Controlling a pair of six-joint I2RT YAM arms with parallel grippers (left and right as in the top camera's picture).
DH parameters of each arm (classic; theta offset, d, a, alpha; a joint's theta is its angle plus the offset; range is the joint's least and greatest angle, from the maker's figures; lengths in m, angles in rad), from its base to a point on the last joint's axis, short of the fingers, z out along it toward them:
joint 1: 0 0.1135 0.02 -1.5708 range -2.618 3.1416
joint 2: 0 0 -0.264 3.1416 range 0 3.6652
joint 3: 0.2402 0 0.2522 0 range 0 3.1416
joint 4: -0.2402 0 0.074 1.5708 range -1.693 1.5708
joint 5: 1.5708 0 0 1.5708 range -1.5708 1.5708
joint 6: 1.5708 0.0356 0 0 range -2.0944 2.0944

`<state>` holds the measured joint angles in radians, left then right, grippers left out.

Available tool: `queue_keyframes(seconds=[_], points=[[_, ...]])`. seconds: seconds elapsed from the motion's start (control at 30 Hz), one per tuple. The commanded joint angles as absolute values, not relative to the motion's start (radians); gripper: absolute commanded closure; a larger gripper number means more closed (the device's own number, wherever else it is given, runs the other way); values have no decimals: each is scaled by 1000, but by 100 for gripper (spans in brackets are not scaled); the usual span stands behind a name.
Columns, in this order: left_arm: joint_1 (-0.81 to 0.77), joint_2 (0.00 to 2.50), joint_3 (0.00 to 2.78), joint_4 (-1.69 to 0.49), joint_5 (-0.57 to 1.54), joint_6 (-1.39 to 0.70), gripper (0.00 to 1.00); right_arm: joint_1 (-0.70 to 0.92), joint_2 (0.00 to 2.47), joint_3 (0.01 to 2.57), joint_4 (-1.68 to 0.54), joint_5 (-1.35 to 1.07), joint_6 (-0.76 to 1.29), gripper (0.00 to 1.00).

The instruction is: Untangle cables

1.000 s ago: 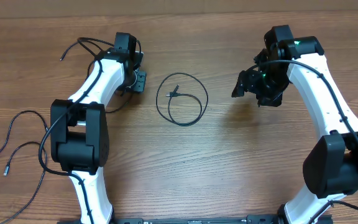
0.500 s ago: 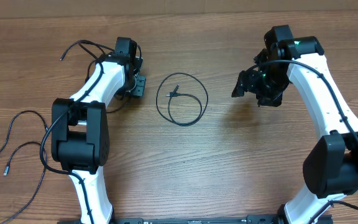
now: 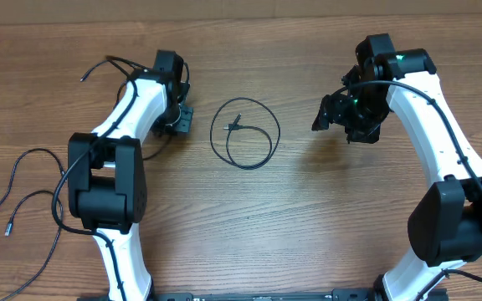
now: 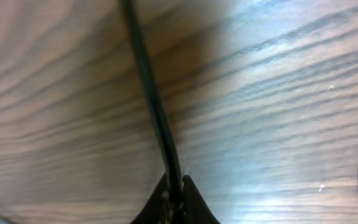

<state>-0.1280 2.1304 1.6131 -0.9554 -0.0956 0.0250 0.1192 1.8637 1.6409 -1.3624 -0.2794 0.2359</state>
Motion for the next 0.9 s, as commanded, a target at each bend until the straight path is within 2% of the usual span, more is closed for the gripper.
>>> queue_keyframes(seconds=[0.0,0.13,0.5,0.87], points=[[-63,2089,1721,-1046,-225,-30,96,117,1842,1642,-1361,-270,239,19],[17,2043,1784,-1148,-302,-79,96,117,1842,1642,-1361,-270,239,19],[286,1866,1789,-1235,-458,-223,96,117,1842,1642,-1364,-270,239,19],[390,1853,1789,-1272,-521,-301,95,117,1842,1642,-1371,-270,239,19]])
